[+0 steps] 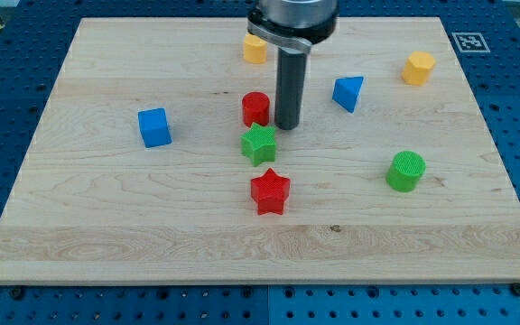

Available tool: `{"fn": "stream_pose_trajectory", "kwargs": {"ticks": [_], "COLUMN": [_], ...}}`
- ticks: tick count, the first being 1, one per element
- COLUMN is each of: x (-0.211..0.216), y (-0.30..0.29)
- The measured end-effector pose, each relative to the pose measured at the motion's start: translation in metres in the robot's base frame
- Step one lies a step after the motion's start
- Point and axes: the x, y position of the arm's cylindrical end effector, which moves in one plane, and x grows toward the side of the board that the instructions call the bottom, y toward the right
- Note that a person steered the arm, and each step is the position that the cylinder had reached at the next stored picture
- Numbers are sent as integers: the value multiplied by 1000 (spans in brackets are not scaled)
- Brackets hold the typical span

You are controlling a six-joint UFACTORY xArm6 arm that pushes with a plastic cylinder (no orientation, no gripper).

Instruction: Move the red circle above the green star

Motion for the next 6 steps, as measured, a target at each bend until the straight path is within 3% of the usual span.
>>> {"fn": "stream_pose_trajectory", "kwargs": {"ticks": [3,6], "x": [30,22], "y": [-23,-46]}}
